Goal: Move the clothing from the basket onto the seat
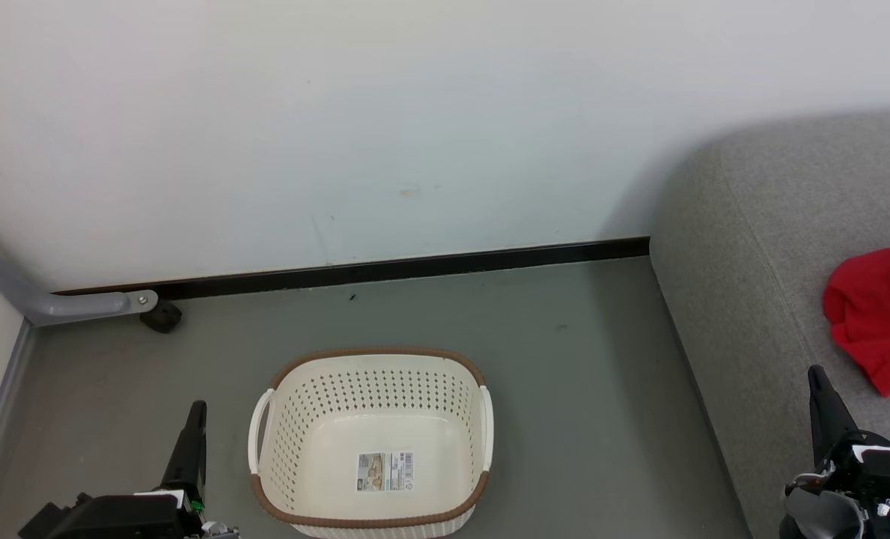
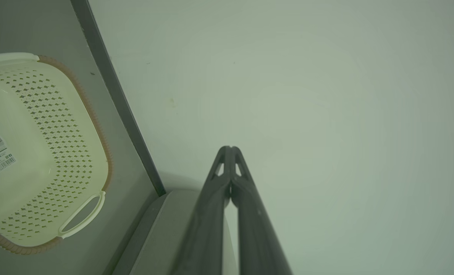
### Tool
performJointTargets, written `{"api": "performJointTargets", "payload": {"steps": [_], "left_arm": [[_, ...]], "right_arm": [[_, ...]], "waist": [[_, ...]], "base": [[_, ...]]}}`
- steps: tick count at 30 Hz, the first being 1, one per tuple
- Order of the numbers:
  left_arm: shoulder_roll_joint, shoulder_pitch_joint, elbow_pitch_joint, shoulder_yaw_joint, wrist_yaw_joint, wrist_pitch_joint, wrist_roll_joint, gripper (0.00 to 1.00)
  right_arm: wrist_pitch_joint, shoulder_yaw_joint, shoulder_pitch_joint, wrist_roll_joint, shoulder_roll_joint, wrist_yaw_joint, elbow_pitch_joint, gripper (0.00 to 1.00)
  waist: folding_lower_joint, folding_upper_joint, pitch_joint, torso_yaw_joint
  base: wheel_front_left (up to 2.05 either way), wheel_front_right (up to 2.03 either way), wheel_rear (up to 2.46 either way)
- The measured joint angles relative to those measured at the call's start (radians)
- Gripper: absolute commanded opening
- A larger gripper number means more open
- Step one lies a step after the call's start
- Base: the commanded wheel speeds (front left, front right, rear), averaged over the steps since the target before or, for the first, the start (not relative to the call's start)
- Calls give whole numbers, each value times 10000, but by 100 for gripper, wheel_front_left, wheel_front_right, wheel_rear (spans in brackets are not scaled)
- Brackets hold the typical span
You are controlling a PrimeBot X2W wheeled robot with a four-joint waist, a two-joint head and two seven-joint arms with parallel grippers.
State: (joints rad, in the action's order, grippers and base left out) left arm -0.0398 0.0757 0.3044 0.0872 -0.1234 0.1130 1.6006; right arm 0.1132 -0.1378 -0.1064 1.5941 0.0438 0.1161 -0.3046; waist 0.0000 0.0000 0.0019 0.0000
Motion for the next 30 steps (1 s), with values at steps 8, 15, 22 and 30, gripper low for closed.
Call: {"api": "performJointTargets", "payload": {"steps": [8, 15, 22, 30], "left_arm": [[0, 0, -6, 0, 0, 0, 0, 0], [0, 0, -8, 0, 0, 0, 0, 0], [0, 0, -12, 0, 0, 0, 0, 0], [2, 0, -15, 0, 0, 0, 0, 0]], "right_arm": [[0, 0, 0, 0, 0, 0, 0, 0], [0, 0, 3, 0, 0, 0, 2, 0], [0, 0, 7, 0, 0, 0, 2, 0], [0, 0, 18, 0, -2, 0, 4, 0]], "waist": [[0, 0, 0, 0], [0, 0, 0, 0], [0, 0, 0, 0], [0, 0, 1, 0]], "base": [[0, 0, 0], [0, 0, 0], [0, 0, 0], [0, 0, 0]]}}
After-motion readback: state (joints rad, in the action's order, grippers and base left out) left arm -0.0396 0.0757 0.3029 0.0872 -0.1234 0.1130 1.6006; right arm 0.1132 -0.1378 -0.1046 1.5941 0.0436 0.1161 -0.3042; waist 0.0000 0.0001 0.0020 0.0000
